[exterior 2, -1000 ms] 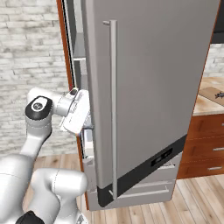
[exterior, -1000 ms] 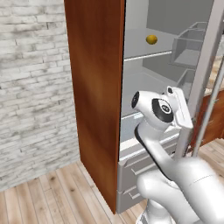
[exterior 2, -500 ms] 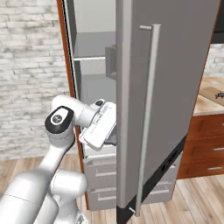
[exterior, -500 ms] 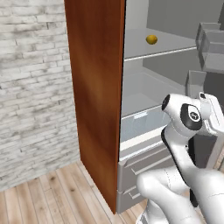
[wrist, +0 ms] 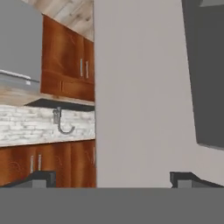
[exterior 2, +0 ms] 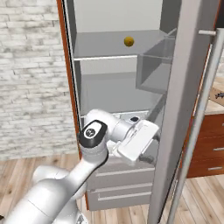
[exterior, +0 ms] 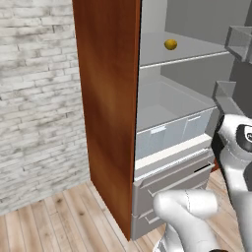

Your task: Retrieve a lemon from the fridge and place it on the cutting board with the fish.

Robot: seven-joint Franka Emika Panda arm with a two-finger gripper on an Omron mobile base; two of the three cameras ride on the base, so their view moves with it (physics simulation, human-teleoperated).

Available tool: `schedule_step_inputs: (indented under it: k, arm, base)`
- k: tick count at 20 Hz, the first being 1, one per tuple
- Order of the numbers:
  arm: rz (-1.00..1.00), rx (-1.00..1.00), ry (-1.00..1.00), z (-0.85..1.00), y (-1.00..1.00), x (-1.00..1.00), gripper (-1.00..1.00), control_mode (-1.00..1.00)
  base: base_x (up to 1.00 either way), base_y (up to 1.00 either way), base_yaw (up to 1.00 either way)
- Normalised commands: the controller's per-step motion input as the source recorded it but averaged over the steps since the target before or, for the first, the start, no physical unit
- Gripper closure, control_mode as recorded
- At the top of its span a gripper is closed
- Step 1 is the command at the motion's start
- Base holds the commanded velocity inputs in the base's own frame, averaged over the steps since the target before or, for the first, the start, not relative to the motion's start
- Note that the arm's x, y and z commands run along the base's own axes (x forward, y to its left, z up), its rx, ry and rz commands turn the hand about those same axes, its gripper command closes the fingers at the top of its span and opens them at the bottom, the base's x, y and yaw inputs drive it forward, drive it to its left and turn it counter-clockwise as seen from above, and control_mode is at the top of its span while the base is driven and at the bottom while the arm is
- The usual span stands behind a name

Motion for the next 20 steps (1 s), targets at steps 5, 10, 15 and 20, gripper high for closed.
schedule_step_inputs:
  k: [5,10,15,20]
  arm:
    - [0.00,0.00,0.26,-0.09,-1.00,0.47,-1.00,-1.00]
    - [0.00,0.00,0.27,-0.06,-1.00,0.48,-1.00,-1.00]
    - [-0.01,0.24,0.10,0.14,-0.59,0.04,-1.00,-1.00]
    - [0.02,0.16,-0.08,0.00,1.00,-0.07,-1.00,-1.00]
  base:
    - [0.00,0.00,0.00]
    - [0.00,0.00,0.00]
    - [0.00,0.00,0.00]
    - [0.00,0.00,0.00]
